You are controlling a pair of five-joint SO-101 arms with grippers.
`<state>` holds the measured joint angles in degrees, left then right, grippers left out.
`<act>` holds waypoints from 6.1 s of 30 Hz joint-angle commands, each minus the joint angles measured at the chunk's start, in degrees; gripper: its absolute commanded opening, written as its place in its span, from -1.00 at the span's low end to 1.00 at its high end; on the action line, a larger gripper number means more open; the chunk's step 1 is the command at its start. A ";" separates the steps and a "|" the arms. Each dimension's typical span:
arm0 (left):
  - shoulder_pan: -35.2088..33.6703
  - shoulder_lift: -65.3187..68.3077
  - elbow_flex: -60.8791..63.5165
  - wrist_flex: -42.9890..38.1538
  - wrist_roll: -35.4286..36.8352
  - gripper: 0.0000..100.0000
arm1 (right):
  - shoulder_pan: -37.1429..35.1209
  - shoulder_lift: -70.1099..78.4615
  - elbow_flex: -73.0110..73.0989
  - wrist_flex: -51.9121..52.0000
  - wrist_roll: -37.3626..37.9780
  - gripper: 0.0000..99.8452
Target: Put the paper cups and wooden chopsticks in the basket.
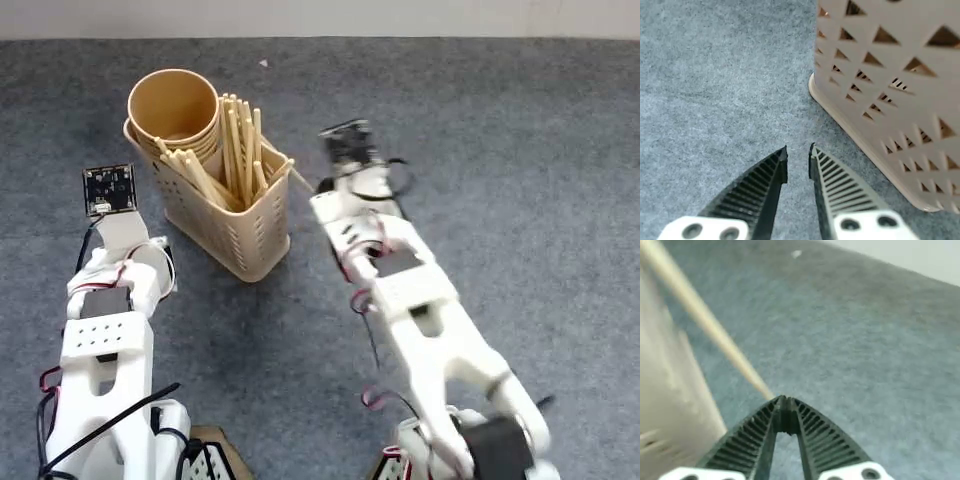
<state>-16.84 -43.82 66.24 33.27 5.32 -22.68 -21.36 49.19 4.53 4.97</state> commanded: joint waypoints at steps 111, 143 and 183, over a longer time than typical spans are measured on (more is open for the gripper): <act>-0.40 -1.27 -0.13 -1.32 -0.35 -0.80 | 10.24 38.64 -89.27 77.14 -8.62 -0.99; 0.40 -1.01 -0.04 -1.41 -0.44 -0.80 | -14.73 -25.27 -2.51 -12.70 -11.25 -0.99; -0.13 -11.47 -1.10 2.99 -0.44 -0.81 | -15.34 -30.73 -19.47 38.46 -5.27 -0.99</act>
<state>-16.84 -46.99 66.42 33.19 5.32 -39.65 -39.03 30.29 26.86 -1.45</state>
